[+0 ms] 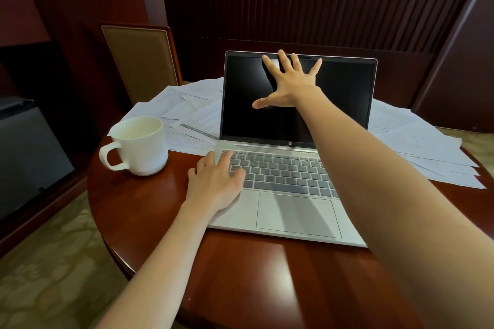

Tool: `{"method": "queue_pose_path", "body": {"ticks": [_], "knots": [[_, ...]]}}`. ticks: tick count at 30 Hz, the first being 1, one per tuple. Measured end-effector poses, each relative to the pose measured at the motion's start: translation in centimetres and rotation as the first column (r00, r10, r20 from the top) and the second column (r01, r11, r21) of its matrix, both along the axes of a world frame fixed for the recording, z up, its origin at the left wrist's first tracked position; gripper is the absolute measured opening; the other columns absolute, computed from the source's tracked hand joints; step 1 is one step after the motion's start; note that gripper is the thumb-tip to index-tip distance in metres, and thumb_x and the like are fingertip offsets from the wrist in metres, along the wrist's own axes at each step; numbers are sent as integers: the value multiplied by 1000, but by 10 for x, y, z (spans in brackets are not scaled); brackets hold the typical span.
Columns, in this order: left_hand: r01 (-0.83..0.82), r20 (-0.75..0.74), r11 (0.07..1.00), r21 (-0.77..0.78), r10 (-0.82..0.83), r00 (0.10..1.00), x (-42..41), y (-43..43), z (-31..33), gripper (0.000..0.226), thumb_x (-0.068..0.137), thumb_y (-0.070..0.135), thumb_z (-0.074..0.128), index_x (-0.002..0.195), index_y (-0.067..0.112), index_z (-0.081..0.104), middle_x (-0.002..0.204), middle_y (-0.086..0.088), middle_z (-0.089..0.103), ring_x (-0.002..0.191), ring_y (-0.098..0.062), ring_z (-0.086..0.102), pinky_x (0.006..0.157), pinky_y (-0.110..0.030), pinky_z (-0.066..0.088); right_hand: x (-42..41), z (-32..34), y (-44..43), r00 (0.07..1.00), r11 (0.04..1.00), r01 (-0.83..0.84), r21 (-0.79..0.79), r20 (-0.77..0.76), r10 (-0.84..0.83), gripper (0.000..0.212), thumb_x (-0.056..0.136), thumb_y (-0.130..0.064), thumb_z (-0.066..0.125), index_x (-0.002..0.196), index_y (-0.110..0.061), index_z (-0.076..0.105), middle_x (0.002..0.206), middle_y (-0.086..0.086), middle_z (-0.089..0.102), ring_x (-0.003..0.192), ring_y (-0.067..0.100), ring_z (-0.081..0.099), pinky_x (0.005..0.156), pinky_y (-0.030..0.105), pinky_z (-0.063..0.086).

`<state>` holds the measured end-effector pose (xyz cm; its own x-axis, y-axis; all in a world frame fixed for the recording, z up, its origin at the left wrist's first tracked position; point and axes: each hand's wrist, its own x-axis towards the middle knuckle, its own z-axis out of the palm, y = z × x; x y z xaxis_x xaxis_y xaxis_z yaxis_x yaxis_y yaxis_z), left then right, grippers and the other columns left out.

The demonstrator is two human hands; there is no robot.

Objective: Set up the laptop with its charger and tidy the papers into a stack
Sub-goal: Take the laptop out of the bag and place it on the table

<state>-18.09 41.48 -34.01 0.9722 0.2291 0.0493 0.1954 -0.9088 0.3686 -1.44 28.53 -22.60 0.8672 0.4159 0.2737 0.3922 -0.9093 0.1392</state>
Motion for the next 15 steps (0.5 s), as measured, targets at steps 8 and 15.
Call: {"method": "queue_pose_path", "body": {"ticks": [8,15], "knots": [[5,6,1000,-12,-5,1000,-1,0,1,53,96,39,26,147,28,18,154,-9,15,142,-27,12,112,-46,13,3,5,4,999,1000,24,5,-42,-24,109,69,-81,49,147,-36,-13,158,2,-13,145,30,-12,104,69,-8],[9,9,1000,3,-9,1000,1,0,-1,53,96,39,26,147,28,19,153,-7,17,141,-27,15,111,-47,15,3,4,2,999,1000,8,9,-40,-8,107,70,-80,48,147,-37,-12,158,3,-13,145,31,-12,105,68,-8]]}}
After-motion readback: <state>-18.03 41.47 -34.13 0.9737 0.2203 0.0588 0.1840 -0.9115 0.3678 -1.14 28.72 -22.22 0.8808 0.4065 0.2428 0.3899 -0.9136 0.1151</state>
